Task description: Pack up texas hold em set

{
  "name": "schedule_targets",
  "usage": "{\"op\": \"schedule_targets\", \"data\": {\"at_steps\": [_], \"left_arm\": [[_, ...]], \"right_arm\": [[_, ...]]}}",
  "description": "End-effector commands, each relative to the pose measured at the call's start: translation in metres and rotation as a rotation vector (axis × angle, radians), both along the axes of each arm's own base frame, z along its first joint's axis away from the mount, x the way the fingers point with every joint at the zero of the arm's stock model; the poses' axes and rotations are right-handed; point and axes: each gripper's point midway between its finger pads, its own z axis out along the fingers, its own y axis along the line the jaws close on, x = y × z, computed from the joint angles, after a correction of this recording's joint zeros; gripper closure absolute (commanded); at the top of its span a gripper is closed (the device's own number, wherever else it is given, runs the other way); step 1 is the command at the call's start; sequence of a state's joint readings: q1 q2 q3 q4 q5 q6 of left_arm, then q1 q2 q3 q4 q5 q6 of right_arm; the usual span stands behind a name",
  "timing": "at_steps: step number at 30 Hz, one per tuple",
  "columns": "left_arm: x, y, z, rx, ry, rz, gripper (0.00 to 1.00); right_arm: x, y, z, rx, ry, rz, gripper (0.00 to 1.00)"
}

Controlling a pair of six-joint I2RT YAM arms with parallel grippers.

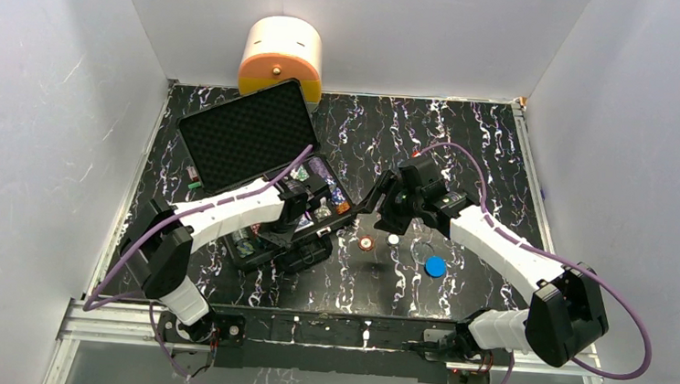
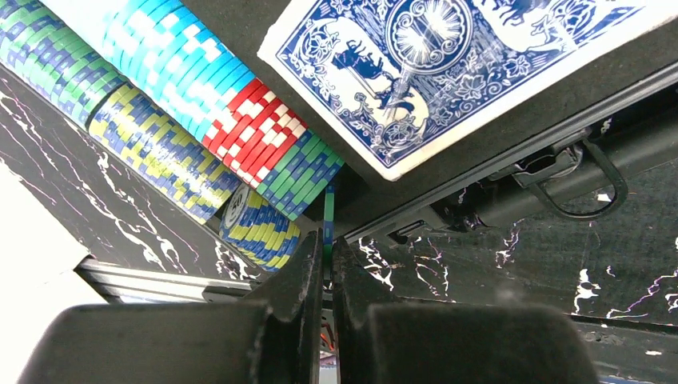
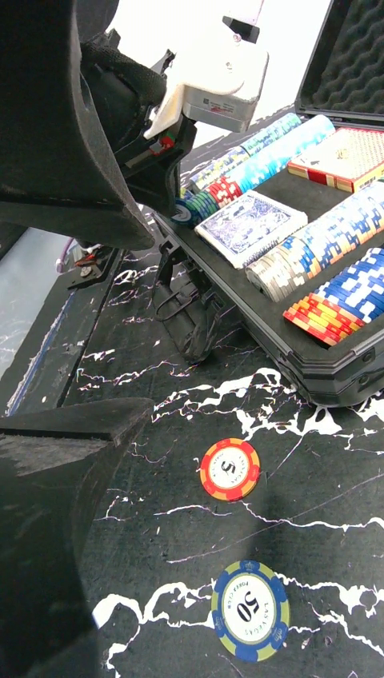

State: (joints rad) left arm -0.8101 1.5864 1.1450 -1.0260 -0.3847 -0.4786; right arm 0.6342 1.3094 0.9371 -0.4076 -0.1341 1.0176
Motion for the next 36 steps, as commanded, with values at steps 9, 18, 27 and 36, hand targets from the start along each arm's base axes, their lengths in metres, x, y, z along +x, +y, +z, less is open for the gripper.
{"op": "schedule_targets", "data": {"at_steps": [9, 18, 27, 36], "left_arm": [[0.010, 0.011, 0.011, 0.028, -0.038, -0.001, 0.74], [0.018, -0.007, 0.032, -0.094, -0.091, -0.021, 0.68], [0.043, -0.060, 0.117, -0.570, -0.431, -0.117, 0.42], [0.043, -0.081, 0.181, -0.969, -0.709, -0.094, 0.21]], "right_arm": [[0.005, 0.005, 0.007, 0.035, -0.034, 0.006, 0.25], [0.006, 0.001, 0.006, 0.010, -0.054, 0.017, 0.25], [0.009, -0.024, -0.017, -0.197, -0.092, 0.086, 0.24], [0.007, -0.041, -0.059, -0.402, -0.032, 0.189, 0.25]]}}
